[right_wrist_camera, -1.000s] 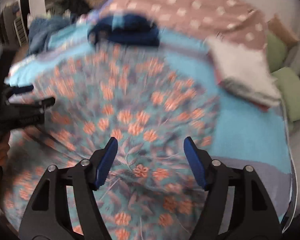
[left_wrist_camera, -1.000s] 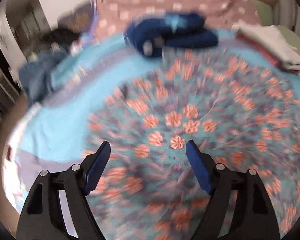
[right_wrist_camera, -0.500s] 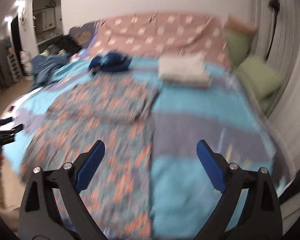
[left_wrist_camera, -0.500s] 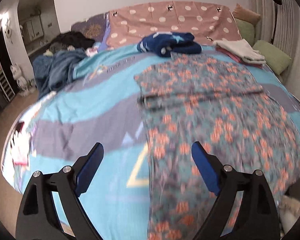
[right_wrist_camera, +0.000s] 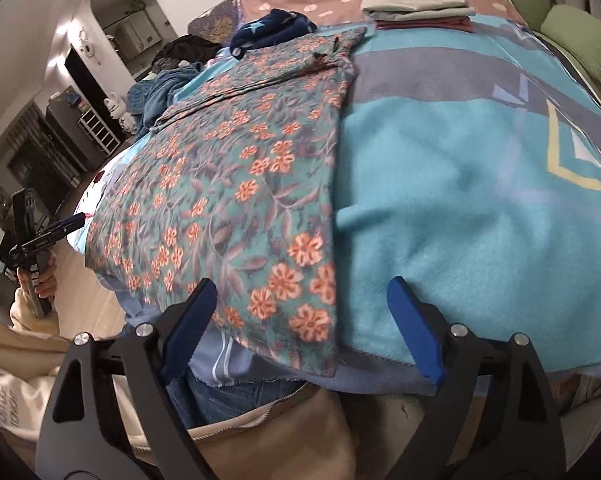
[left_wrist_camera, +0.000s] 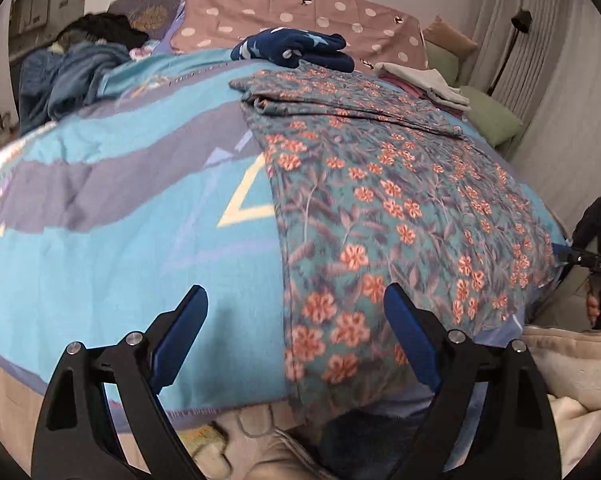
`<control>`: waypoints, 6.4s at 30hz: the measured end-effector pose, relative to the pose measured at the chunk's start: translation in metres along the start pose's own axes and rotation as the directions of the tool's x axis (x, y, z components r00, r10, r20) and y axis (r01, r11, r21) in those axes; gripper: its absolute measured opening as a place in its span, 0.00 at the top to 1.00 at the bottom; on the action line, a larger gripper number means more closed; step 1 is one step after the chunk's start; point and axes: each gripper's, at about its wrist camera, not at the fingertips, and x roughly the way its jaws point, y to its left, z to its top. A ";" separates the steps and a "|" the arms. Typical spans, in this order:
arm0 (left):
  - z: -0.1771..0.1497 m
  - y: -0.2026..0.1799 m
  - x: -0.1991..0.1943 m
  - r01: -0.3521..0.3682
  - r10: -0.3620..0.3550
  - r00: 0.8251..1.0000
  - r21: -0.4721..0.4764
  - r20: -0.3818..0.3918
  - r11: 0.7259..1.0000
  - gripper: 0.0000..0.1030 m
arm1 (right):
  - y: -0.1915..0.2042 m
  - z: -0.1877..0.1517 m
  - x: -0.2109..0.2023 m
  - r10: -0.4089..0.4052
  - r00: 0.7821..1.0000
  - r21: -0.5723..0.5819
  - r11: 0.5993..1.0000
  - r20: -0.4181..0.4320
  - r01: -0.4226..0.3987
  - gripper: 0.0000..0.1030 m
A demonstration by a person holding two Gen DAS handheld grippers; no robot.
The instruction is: Fold small clothes
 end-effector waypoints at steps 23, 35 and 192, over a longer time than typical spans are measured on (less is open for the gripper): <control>-0.047 0.029 0.010 0.350 -0.365 0.931 -0.262 -0.009 0.900 0.86 | -0.040 -0.008 0.010 0.276 0.959 0.229 0.931 0.064 -0.283 0.52; -0.037 0.041 -0.003 0.372 -0.374 0.925 -0.382 0.072 0.846 0.96 | -0.056 -0.009 -0.003 0.290 0.949 0.279 0.908 0.120 -0.313 0.96; 0.212 0.149 0.197 0.198 -0.388 0.895 -0.583 -0.220 0.788 0.39 | 0.121 0.261 0.232 -0.127 0.978 -0.264 0.961 -0.165 0.080 0.22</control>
